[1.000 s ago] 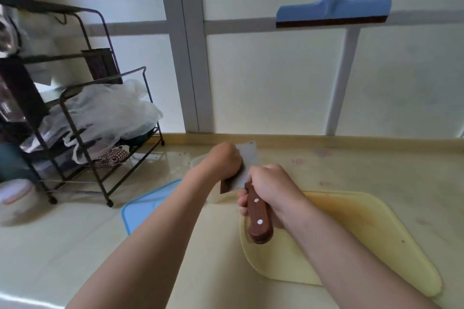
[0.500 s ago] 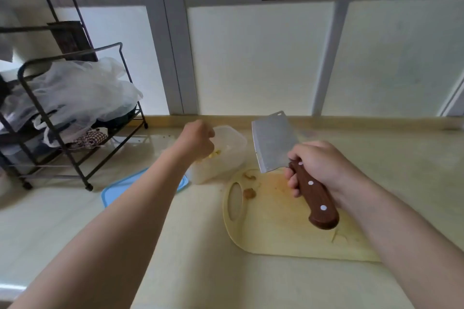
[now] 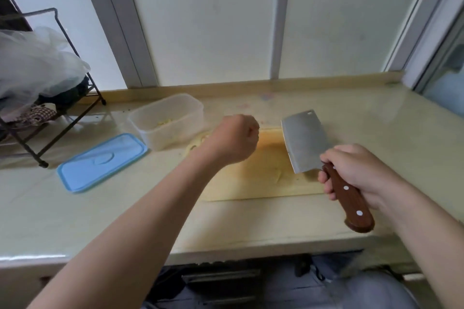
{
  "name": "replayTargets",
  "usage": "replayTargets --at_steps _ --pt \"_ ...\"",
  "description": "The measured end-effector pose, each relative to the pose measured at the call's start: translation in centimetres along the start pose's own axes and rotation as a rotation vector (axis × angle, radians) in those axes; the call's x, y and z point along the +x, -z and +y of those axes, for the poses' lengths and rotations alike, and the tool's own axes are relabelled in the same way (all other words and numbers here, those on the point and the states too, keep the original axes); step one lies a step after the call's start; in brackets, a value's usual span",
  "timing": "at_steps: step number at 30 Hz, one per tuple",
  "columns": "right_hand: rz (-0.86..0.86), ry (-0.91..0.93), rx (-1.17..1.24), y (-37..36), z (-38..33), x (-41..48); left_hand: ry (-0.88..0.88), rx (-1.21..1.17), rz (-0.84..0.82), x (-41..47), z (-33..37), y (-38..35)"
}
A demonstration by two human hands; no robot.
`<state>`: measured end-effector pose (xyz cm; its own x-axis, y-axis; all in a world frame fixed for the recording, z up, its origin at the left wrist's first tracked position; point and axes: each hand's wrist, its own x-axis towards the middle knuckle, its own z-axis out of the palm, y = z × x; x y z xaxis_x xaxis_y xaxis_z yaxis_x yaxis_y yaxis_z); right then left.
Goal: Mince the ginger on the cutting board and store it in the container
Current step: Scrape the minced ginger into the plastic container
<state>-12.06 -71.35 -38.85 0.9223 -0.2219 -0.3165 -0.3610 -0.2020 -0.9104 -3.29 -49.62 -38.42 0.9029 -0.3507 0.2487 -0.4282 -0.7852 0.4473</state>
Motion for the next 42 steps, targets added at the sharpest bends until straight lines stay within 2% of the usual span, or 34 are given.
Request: replayTargets --at_steps 4,8,13,22,27,35,42 --pt "0.033 -0.030 -0.042 1.5 2.7 -1.5 0.005 -0.005 -0.080 -2.0 -0.2 -3.9" --pt "0.027 -0.039 -0.076 1.1 3.8 -2.6 0.023 0.259 -0.255 -3.0 -0.9 -6.3" --pt "0.011 -0.027 -0.098 -1.8 4.1 -3.1 0.108 0.192 -0.329 -2.9 0.8 -6.8" --pt "-0.051 -0.050 -0.055 -4.7 3.1 -3.2 0.219 0.060 -0.350 -2.2 4.7 -8.6" --pt "-0.111 -0.068 -0.037 -4.9 2.9 -3.1 0.205 0.001 -0.320 -1.8 4.5 -8.7" --pt "-0.144 -0.049 0.059 -4.2 2.1 -4.1 0.103 0.101 -0.290 -0.7 4.4 -8.5" --pt "-0.207 0.053 0.090 -6.0 -2.4 -4.0 0.104 0.198 -0.277 1.3 3.3 -2.5"
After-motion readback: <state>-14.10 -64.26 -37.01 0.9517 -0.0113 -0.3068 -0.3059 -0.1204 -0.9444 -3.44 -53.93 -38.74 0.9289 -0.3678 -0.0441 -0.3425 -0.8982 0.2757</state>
